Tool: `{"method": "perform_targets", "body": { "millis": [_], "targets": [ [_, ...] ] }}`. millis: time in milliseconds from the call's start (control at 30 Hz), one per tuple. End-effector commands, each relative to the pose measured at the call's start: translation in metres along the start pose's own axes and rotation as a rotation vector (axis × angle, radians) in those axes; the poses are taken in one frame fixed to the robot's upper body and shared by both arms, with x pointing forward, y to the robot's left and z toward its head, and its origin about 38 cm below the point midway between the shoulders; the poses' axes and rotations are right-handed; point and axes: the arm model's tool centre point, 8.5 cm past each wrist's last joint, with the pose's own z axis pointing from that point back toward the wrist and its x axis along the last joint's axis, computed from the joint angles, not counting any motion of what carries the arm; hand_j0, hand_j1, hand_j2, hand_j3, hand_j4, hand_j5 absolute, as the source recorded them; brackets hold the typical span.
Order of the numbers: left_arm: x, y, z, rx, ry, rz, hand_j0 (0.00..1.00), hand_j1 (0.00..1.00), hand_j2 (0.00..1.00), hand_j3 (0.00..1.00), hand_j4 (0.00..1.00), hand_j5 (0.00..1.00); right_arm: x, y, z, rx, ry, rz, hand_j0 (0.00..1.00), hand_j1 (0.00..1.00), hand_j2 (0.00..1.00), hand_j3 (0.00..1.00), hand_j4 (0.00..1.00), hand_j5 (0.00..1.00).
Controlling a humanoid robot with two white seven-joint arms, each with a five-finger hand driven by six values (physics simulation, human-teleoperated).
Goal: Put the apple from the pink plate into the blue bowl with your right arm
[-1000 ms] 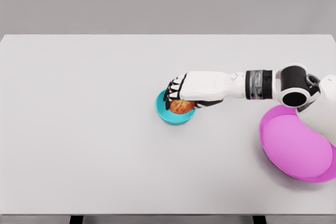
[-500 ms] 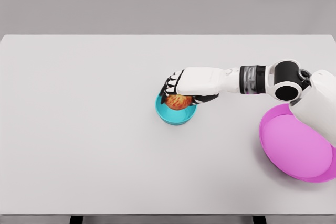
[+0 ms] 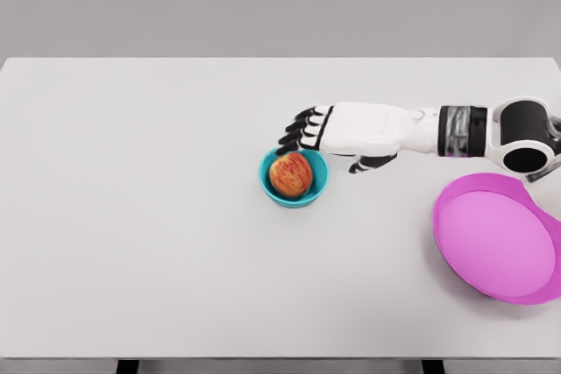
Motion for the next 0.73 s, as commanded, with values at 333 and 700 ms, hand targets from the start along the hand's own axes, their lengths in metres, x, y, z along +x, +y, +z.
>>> {"method": "perform_targets", "body": {
  "millis": [333, 700],
  "targets": [
    [0.000, 0.000, 0.000, 0.000, 0.000, 0.000, 1.00, 1.00, 1.00, 1.00, 1.00, 1.00, -0.044, -0.007, 0.139, -0.422, 0.336, -0.163, 1.00, 1.00, 1.00, 1.00, 1.00, 1.00],
    [0.000, 0.000, 0.000, 0.000, 0.000, 0.000, 1.00, 1.00, 1.00, 1.00, 1.00, 1.00, -0.055, 0.021, 0.137, -0.399, 0.368, -0.243, 1.00, 1.00, 1.00, 1.00, 1.00, 1.00]
  ]
}}
